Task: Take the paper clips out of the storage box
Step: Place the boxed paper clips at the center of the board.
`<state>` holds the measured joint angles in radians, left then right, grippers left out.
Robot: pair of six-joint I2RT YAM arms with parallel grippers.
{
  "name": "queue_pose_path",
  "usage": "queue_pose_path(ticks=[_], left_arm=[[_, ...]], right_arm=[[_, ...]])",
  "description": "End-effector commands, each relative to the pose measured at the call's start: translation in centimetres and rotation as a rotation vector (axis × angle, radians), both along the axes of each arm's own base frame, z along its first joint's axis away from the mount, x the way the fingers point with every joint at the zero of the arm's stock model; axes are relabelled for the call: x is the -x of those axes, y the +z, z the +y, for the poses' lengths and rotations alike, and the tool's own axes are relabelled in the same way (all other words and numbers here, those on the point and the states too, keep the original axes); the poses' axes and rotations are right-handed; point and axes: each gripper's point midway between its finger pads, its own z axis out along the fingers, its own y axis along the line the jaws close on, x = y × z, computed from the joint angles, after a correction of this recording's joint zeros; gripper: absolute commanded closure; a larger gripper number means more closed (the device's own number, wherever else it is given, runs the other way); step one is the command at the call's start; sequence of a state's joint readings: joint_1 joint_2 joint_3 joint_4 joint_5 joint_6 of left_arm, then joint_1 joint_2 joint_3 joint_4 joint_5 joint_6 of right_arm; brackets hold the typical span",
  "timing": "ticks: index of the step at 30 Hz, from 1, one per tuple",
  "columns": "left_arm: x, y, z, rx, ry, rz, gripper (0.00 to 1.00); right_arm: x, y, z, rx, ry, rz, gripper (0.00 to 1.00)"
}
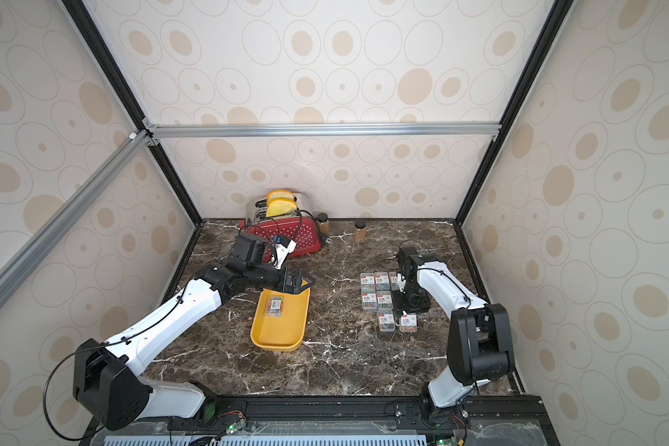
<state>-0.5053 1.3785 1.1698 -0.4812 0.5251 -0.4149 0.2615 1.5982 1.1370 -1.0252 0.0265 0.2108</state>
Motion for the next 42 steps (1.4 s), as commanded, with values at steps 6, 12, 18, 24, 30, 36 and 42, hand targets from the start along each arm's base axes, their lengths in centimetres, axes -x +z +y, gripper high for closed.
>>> queue_pose_path(ticks=[6,12,18,24,30,36,42], left_arm=[[-0.3,0.1,-0.1,-0.007,0.000,0.023,0.01],[-0.4,0.1,-0.1,-0.007,-0.002,0.018,0.01],[-0.5,-0.1,-0.2,-0.013,-0.007,0.021,0.01],[-0.7,-0.2,-0.3,-0.012,-0.010,0.023,0.01],[-0.8,-0.4,-0.5,-0.011,-0.011,0.026,0.01],[-1.1,-0.4,-0.7,-0.010,-0.013,0.024,0.01],[-1.3,-0.4,-0.8,-0.009,-0.017,0.023,0.01]], right_arm=[[-1.1,-2.1,-0.4,0.036,0.003,-0.023,0.73],[-1.6,-2.9,0.4,-0.005,-0.006,-0.018,0.69],[-1.9,-3.3,-0.2,-0.014,-0.036,-0.022,0.64],[-1.8,-3.8,0.2,-0.031,-0.036,-0.006,0.59],[-1.9,-3.9,0.6,-0.054,-0.035,-0.005,0.53],[-2.1,-3.7,0.5,-0.052,-0.036,-0.010,0.37],[-2.2,-3.4,0.5,-0.047,-0.039,-0.017,0.31]])
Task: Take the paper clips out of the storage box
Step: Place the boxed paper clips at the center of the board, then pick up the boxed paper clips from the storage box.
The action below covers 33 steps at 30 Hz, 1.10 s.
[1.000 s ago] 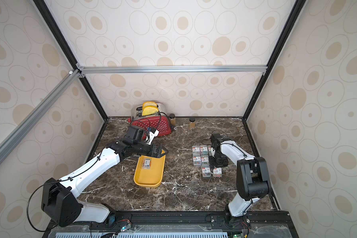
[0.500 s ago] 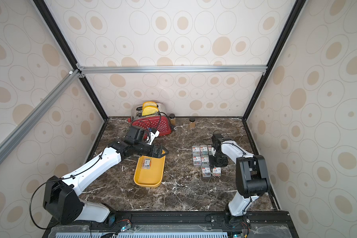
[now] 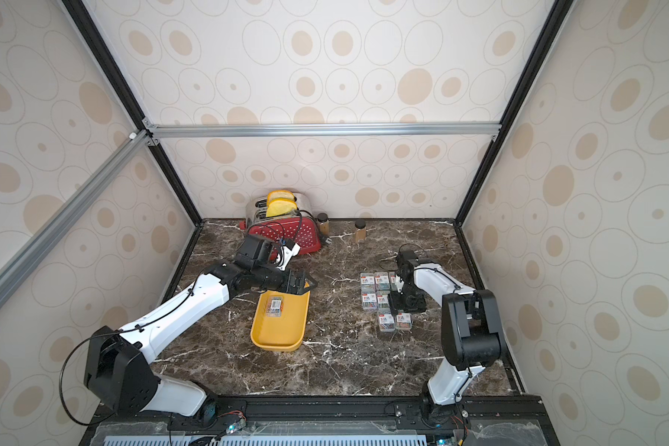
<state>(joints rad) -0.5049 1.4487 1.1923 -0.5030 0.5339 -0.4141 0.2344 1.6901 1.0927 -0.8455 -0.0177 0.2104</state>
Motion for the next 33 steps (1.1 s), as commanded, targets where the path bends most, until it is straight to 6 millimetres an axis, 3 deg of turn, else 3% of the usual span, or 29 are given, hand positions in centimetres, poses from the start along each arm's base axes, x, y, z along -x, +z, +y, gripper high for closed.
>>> queue_pose_path(ticks=[1,6,10,18,21,29,33], left_arm=[[-0.8,1.6,-0.4,0.017,-0.011,-0.041,0.01],[-0.8,0.9,0.3,-0.026,0.004,-0.038,0.01],[-0.7,-0.4,1.9,-0.118,0.046,-0.025,0.01],[-0.1,-7.3,5.3,-0.370,0.107,0.186,0.01],[-0.7,-8.8,5.9,-0.415,0.145,0.193,0.01],[-1.1,-11.2,9.9,-0.616,0.270,0.160,0.01],[-1.0,-12.7,10.2,-0.640,0.288,0.183,0.01]], right_arm=[[0.1,0.2,-0.1,0.006,-0.013,0.008,0.31],[-0.5,1.4,-0.1,0.005,-0.018,-0.019,0.30],[-0.9,4.1,0.1,-0.011,-0.025,-0.077,0.28],[-1.1,9.5,1.9,-0.116,-0.017,-0.176,0.22],[-0.8,10.7,3.4,-0.139,0.024,-0.198,0.20],[-0.8,11.7,4.8,-0.204,0.044,-0.213,0.20],[-1.1,11.8,5.2,-0.216,0.056,-0.213,0.20]])
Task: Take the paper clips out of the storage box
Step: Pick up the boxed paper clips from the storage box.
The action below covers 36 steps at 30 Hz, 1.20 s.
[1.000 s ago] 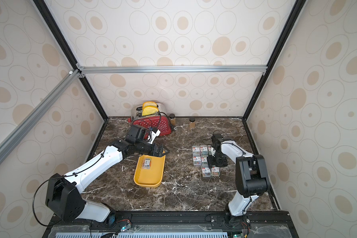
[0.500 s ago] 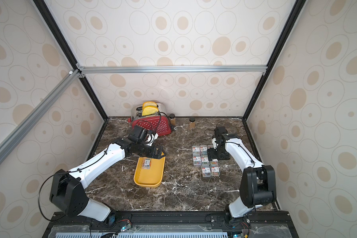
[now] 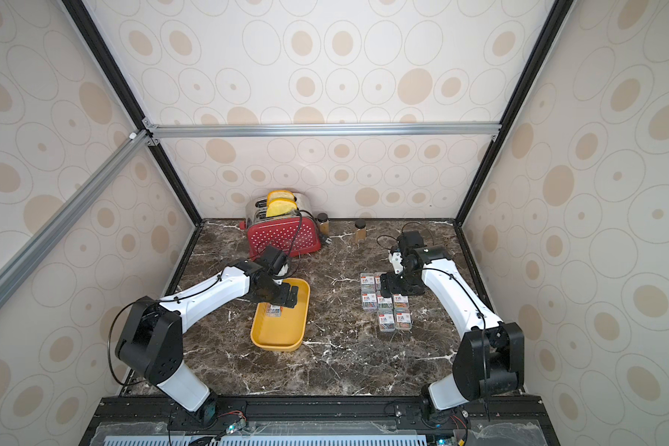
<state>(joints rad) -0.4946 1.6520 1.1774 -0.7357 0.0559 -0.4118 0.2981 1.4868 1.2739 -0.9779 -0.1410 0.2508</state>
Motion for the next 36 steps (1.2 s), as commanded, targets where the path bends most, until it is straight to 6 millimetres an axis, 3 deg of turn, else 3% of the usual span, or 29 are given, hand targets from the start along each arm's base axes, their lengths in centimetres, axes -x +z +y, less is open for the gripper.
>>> queue_pose_path(ticks=[1,13,18,25,31,36], left_arm=[[-0.3,-1.1,1.1,-0.067,0.044,-0.004,0.01],[0.0,-4.6,1.3,-0.128,0.078,0.040,0.01],[0.0,-5.5,0.3,-0.117,0.063,0.055,0.01],[0.3,-4.8,-1.6,-0.095,0.019,0.032,0.09],[0.4,-3.8,-2.0,-0.079,0.010,0.002,0.17],[0.1,-3.0,-1.0,-0.123,0.029,-0.033,0.05]], right_arm=[[-0.1,1.0,0.7,-0.026,0.017,-0.007,0.20],[0.1,0.6,0.9,-0.026,0.034,0.004,0.20],[0.2,0.5,0.9,-0.027,0.037,0.009,0.21],[0.1,0.6,1.0,-0.031,0.042,0.006,0.22],[0.0,0.7,1.1,-0.038,0.043,0.001,0.22],[-0.1,0.6,1.4,-0.048,0.048,0.004,0.22]])
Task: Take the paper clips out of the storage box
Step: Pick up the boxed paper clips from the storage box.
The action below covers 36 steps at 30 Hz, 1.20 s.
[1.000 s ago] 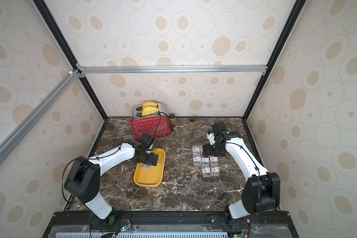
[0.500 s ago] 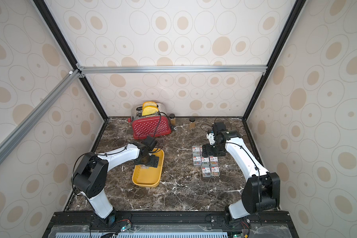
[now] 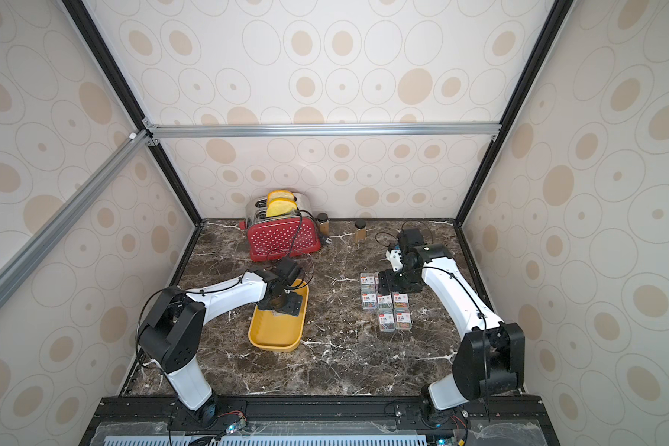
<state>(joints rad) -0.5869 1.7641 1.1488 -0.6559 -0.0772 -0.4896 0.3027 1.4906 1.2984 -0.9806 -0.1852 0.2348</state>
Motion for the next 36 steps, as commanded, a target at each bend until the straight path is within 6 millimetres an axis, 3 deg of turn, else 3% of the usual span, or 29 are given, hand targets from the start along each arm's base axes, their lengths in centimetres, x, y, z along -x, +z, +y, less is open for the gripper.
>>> queue_pose_path(ticks=[1,6,14,20,24,31,36], left_arm=[[-0.2,1.6,0.3,-0.002,0.019,-0.047,0.03],[-0.7,2.9,0.6,0.000,0.042,-0.089,0.01],[-0.7,-0.4,1.2,0.004,0.106,-0.002,0.05],[-1.0,-1.3,1.7,-0.010,0.123,0.011,0.10],[-1.4,-2.0,1.2,0.014,0.119,0.013,0.18],[-0.7,-2.5,1.0,0.041,0.120,0.038,0.47],[-0.9,-0.2,0.8,0.086,0.101,0.002,0.58]], right_arm=[[0.1,-0.2,0.5,-0.005,0.017,0.014,0.22],[0.0,-0.3,0.6,-0.004,0.020,0.015,0.22],[-0.2,-0.4,0.8,-0.002,0.031,0.017,0.22],[-0.3,-0.6,1.0,-0.010,0.036,0.024,0.24],[-0.4,-0.7,1.2,-0.017,0.040,0.029,0.30],[-0.6,-0.5,1.6,-0.037,0.050,0.029,0.41],[-0.6,0.9,2.7,-0.102,0.074,0.005,0.43]])
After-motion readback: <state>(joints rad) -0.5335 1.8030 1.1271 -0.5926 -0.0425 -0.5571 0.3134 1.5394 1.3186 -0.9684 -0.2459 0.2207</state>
